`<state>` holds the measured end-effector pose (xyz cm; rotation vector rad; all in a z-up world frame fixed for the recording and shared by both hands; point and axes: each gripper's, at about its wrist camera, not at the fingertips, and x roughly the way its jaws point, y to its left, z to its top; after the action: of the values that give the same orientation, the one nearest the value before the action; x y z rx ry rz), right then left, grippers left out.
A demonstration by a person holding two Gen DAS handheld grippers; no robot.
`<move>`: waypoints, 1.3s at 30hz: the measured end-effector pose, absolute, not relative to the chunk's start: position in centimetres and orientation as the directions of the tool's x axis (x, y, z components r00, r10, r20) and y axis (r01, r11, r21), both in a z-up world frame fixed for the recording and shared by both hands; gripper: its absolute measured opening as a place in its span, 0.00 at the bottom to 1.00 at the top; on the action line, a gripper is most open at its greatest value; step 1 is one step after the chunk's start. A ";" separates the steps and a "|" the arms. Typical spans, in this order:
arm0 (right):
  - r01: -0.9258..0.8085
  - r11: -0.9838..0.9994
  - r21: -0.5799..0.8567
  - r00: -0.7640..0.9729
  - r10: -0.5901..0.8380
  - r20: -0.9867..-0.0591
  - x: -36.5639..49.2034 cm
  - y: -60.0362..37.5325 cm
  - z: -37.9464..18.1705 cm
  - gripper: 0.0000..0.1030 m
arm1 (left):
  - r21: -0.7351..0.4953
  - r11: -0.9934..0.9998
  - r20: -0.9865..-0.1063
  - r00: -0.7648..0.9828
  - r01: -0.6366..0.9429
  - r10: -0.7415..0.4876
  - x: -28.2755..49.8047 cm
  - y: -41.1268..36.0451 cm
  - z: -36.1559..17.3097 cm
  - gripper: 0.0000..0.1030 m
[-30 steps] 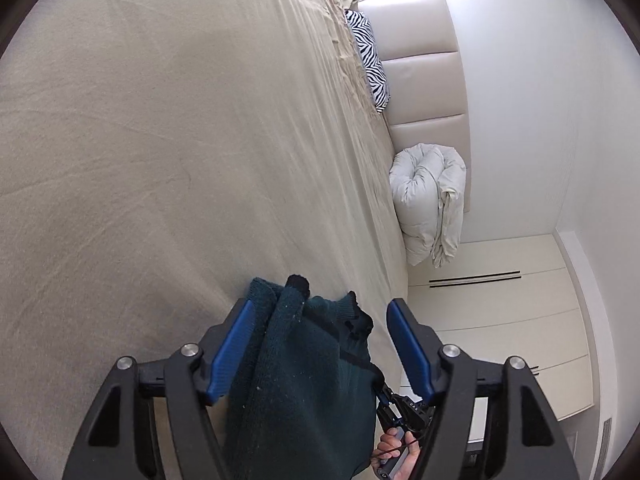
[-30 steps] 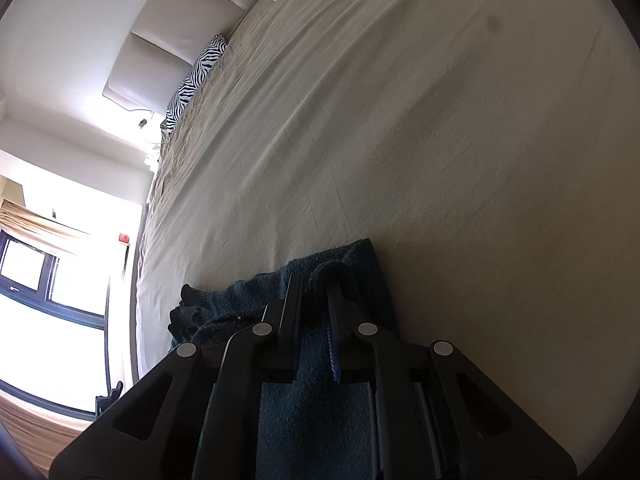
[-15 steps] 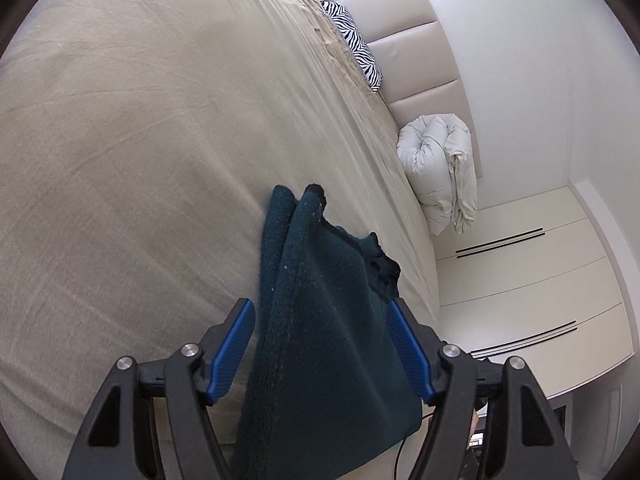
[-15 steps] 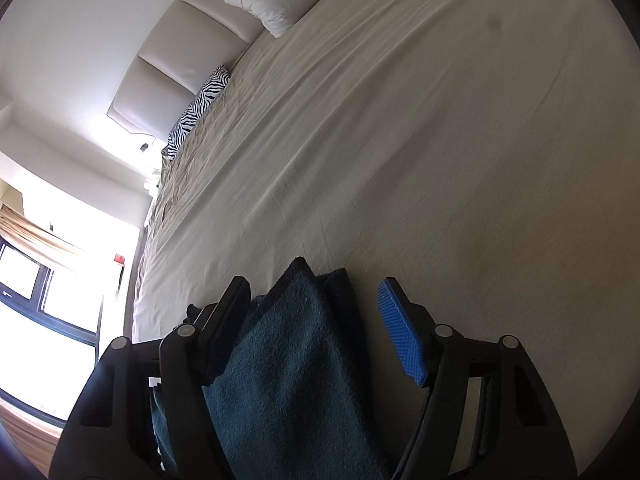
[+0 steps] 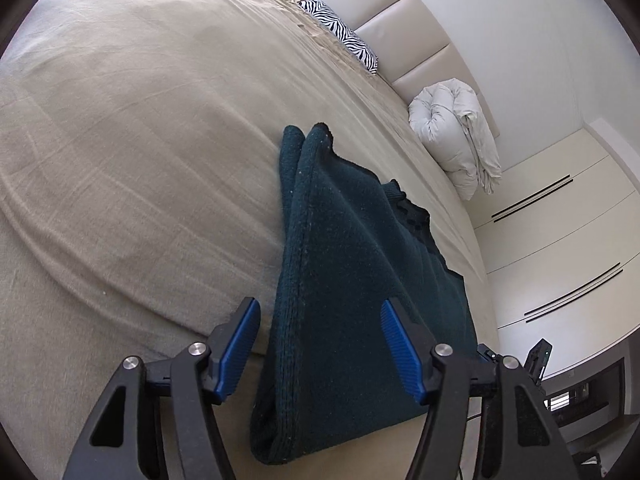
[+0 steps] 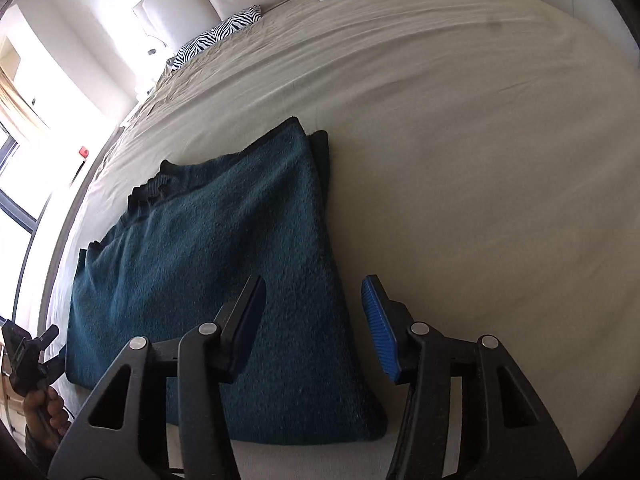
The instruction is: Fold small clothes
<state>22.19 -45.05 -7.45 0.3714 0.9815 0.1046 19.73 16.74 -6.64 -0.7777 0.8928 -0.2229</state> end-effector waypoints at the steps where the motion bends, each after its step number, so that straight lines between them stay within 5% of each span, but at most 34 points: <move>1: 0.077 0.934 0.348 0.556 0.249 -0.793 21.7 -45.2 -7.5 0.47 | -0.683 0.718 -0.620 0.626 -0.135 -0.473 19.5 16.6 -6.6 0.57; 5: 0.068 0.943 0.324 0.550 0.235 -0.801 20.1 -45.6 -7.7 0.37 | -0.653 0.745 -0.644 0.617 -0.136 -0.453 18.9 16.1 -6.8 0.43; 11: 0.064 0.948 0.312 0.537 0.231 -0.811 19.6 -45.8 -8.3 0.33 | -0.598 0.791 -0.677 0.610 -0.128 -0.412 18.2 15.4 -6.7 0.40; 19: 0.054 0.955 0.291 0.560 0.212 -0.801 19.3 -45.6 -7.9 0.13 | -0.538 0.832 -0.707 0.609 -0.133 -0.359 18.2 15.0 -6.7 0.18; 39: 0.176 0.910 0.375 0.581 0.212 -0.786 17.0 -47.9 -9.2 0.04 | -0.556 0.817 -0.703 0.611 -0.153 -0.364 17.4 15.3 -7.7 0.12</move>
<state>17.03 -47.91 -9.20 0.4442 0.9590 0.0216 17.42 15.28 -7.74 -0.6235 0.9210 -0.1315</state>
